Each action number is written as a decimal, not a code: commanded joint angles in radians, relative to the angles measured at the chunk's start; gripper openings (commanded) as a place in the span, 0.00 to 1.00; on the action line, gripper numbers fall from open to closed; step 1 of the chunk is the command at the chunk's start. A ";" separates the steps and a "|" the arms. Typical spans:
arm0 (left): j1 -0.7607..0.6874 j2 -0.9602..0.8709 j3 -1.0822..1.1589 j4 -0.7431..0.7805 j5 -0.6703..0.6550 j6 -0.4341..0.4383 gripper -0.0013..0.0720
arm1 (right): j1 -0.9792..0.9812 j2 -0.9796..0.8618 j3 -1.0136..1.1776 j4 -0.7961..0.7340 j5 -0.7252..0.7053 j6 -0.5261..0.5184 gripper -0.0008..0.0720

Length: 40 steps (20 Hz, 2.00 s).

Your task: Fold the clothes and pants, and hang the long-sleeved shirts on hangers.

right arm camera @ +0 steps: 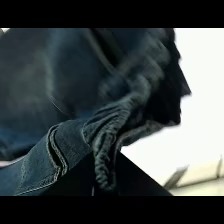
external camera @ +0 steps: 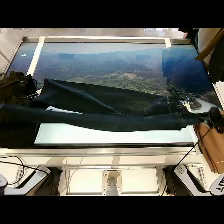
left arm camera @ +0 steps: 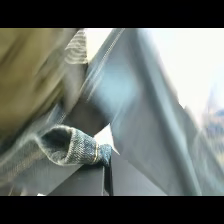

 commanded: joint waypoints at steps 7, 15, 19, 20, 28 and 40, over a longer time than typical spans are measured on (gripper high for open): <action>-0.581 -0.528 0.546 0.603 0.348 -0.489 0.03 | 0.290 -0.338 0.137 0.018 -0.406 0.195 0.08; -0.666 -0.819 0.689 0.673 0.502 -0.591 0.03 | 0.356 -0.536 0.138 0.020 -0.728 0.300 0.08; -0.685 -0.852 0.689 0.673 0.591 -0.613 0.03 | 0.357 -0.553 0.138 0.021 -0.799 0.360 0.08; -0.690 -0.855 0.689 0.673 0.607 -0.613 0.03 | 0.356 -0.553 0.138 0.022 -0.806 0.360 0.08; -0.691 -0.687 0.720 0.639 0.607 -0.613 0.73 | 0.316 -0.498 0.274 -0.064 -0.592 0.348 0.70; -1.139 -0.343 0.719 0.651 0.534 -0.148 0.67 | 0.153 -0.627 0.573 -0.126 -0.021 -0.017 0.76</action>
